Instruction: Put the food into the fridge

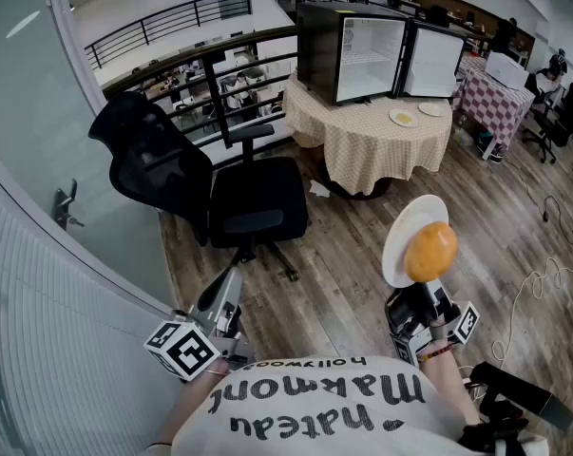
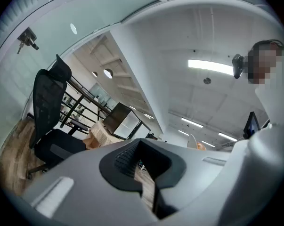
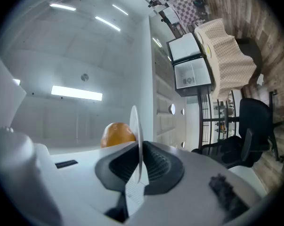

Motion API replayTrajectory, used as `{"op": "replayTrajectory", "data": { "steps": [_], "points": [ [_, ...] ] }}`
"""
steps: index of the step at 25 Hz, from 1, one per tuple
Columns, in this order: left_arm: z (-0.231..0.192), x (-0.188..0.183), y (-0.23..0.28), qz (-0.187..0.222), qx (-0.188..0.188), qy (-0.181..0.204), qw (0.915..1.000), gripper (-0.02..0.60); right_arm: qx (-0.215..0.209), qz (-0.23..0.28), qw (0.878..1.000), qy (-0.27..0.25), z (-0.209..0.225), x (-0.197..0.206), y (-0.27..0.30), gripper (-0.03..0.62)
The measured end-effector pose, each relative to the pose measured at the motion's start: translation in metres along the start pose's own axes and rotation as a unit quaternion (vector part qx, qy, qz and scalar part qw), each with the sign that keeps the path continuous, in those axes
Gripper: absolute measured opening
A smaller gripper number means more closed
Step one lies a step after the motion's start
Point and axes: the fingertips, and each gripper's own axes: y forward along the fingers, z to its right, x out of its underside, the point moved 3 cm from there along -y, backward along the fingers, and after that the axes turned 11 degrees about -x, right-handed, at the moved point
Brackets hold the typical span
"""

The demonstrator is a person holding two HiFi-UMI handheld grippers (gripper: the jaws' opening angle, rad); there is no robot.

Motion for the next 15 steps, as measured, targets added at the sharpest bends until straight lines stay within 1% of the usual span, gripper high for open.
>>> {"op": "replayTrajectory", "data": {
  "steps": [8,15],
  "points": [
    [0.002,0.005,0.012,-0.007,0.001,0.001,1.0,0.006,0.005,0.007,1.0,-0.005,0.008,-0.01,-0.008,0.031],
    [0.009,0.011,0.04,-0.008,0.016,0.006,0.9998,0.005,-0.012,-0.016,1.0,-0.018,0.01,-0.03,-0.003,0.031]
  ]
}}
